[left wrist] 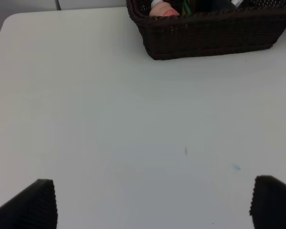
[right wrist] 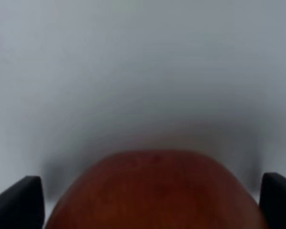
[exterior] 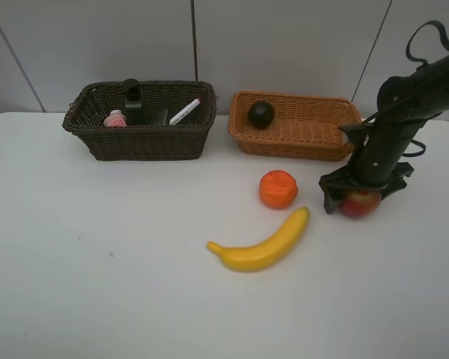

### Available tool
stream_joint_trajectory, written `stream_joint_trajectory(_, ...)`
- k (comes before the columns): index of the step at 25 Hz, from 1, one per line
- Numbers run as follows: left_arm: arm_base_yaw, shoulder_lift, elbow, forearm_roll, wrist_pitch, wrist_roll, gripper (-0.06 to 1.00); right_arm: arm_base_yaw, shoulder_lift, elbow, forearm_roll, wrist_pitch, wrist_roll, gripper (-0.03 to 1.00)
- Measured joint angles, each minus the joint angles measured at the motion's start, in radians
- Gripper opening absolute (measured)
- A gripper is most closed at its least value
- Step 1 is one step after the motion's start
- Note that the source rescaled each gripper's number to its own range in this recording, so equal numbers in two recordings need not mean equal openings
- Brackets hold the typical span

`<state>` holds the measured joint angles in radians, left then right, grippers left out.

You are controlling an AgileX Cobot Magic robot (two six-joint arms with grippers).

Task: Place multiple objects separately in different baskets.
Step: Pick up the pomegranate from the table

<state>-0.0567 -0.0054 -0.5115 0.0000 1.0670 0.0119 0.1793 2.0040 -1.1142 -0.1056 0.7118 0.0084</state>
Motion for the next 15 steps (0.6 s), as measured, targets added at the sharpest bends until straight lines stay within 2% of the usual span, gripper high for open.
stream_joint_trajectory(6, 0.0, 0.0, 0.0, 0.0, 0.0, 0.0, 1.0, 0.0, 0.029, -0.005, -0.007, -0.002, -0.001, 0.98)
stream_joint_trajectory(8, 0.0, 0.0, 0.0, 0.0, 0.0, 0.0, 1.0, 0.0, 0.029, -0.007, -0.006, 0.002, 0.0, 0.85)
stream_joint_trajectory(10, 0.0, 0.0, 0.0, 0.0, 0.0, 0.0, 1.0, 0.0, 0.029, -0.008, -0.007, 0.005, 0.0, 0.6)
stream_joint_trajectory(15, 0.0, 0.0, 0.0, 0.0, 0.0, 0.0, 1.0, 0.0, 0.03, -0.012, -0.007, 0.012, 0.0, 0.61)
